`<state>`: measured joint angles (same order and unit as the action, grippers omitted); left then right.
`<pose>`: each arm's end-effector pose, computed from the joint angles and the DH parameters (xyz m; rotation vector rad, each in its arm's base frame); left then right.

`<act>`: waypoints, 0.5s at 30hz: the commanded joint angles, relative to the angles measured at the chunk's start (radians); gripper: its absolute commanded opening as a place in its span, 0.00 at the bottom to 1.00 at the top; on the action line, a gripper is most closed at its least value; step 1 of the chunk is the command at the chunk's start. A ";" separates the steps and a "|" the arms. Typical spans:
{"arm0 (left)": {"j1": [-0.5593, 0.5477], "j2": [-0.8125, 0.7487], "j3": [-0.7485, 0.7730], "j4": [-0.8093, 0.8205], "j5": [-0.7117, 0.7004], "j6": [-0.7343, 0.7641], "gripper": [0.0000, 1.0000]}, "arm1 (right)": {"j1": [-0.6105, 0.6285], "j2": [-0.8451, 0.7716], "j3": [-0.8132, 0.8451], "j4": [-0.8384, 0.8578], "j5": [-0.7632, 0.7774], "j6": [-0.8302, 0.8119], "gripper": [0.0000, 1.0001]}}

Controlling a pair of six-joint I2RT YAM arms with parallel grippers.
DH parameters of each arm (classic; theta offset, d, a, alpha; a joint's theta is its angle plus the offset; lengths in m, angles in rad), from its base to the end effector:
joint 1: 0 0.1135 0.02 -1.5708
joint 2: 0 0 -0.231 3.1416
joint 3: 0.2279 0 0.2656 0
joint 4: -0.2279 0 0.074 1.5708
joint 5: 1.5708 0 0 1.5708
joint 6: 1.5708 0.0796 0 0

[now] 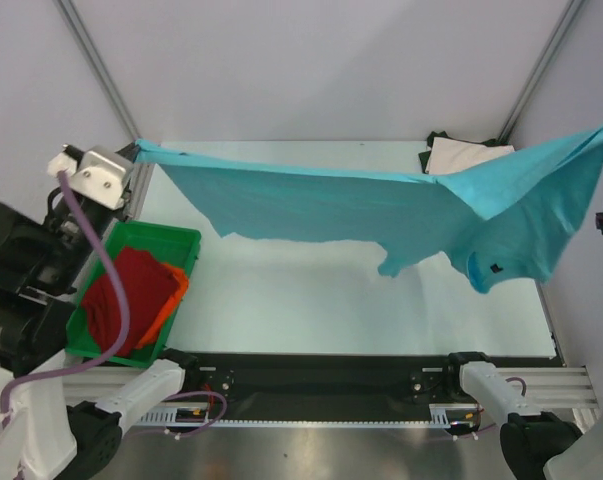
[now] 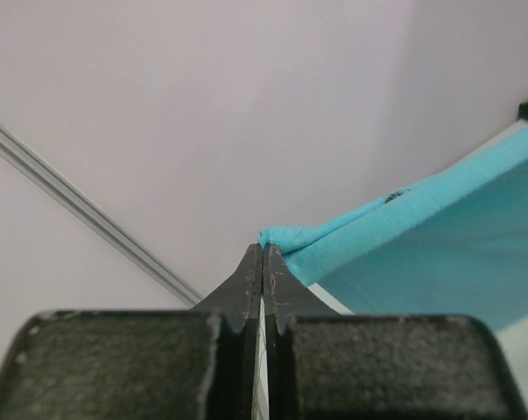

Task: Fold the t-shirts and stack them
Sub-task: Flatten the tshirt out

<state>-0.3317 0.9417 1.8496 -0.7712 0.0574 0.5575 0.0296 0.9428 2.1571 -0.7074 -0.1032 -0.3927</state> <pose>0.1385 -0.0525 0.5621 0.6599 1.2753 0.1445 0.0520 0.0097 0.6382 -0.3150 1.0232 -0.2730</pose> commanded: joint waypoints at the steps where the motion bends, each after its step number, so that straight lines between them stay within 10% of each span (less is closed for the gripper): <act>1: 0.031 0.012 0.062 -0.007 0.076 -0.034 0.00 | -0.002 0.040 0.059 -0.015 0.023 0.005 0.00; 8: 0.033 0.066 0.051 0.009 0.055 -0.022 0.00 | -0.002 0.148 0.078 0.066 0.019 -0.049 0.00; 15: 0.033 0.129 -0.232 0.052 0.032 -0.102 0.01 | -0.002 0.162 -0.390 0.270 -0.050 -0.097 0.00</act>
<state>-0.3103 1.0130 1.7496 -0.7334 0.1040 0.5053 0.0288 1.0599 1.9289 -0.5461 -0.1169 -0.4561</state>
